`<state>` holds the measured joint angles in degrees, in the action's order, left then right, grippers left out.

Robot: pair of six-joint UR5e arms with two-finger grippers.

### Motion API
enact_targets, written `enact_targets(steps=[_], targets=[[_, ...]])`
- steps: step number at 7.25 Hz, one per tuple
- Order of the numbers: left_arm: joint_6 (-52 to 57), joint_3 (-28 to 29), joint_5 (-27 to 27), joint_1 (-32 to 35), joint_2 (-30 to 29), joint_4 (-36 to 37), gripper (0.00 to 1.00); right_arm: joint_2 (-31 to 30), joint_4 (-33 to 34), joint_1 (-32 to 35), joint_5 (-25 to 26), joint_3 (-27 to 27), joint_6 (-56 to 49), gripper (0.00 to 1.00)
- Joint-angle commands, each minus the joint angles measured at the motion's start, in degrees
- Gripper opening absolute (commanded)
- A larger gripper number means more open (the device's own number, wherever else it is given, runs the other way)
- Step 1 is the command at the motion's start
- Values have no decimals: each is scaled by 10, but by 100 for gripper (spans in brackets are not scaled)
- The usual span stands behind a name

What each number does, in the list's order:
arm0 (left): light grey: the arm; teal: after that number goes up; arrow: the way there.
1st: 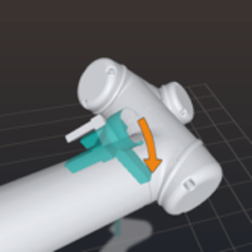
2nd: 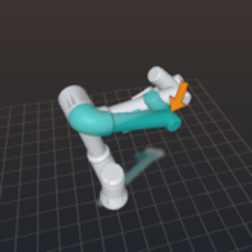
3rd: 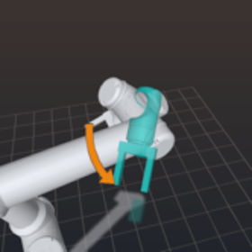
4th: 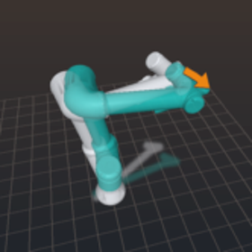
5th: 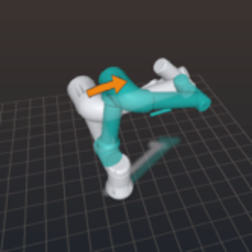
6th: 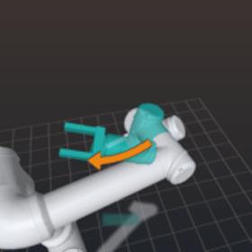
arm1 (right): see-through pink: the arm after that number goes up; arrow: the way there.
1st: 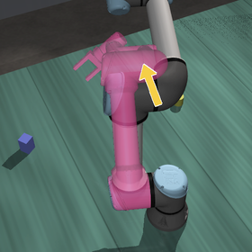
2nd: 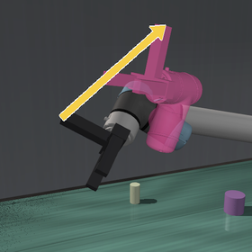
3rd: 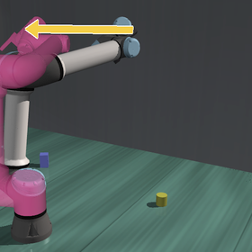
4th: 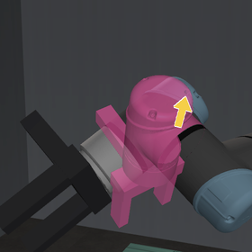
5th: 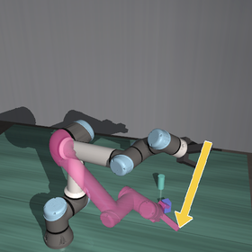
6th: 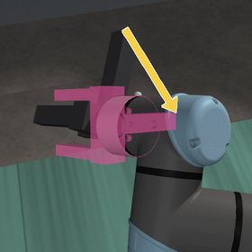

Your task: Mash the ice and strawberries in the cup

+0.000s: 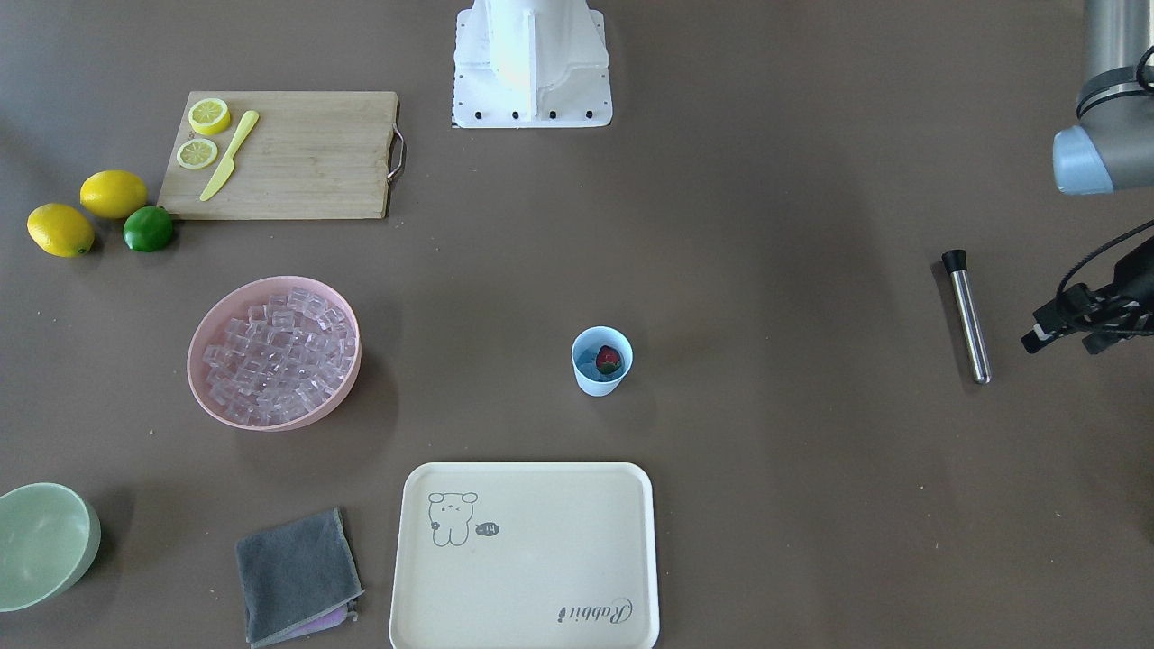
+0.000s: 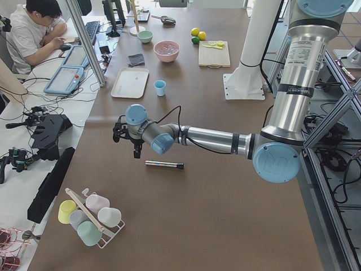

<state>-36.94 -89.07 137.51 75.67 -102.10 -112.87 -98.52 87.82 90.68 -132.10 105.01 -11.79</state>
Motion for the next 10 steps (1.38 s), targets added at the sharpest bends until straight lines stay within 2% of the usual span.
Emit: enact_targets(steps=[1, 2, 4, 7, 10], targets=[[163, -79, 9, 91, -74, 276, 98, 6, 5, 10, -2, 0, 1, 99], [232, -74, 8, 108, -72, 302, 98, 5, 5, 10, -1, -2, 2, 99], [302, -73, 9, 120, -25, 302, 98, 10, 4, 10, -2, -2, 28, 99], [335, -71, 16, 131, 25, 291, 98, 10, 2, 10, 2, -8, 57, 99], [328, -66, 9, 134, 16, 292, 98, 25, 4, 9, 12, -18, 58, 99]])
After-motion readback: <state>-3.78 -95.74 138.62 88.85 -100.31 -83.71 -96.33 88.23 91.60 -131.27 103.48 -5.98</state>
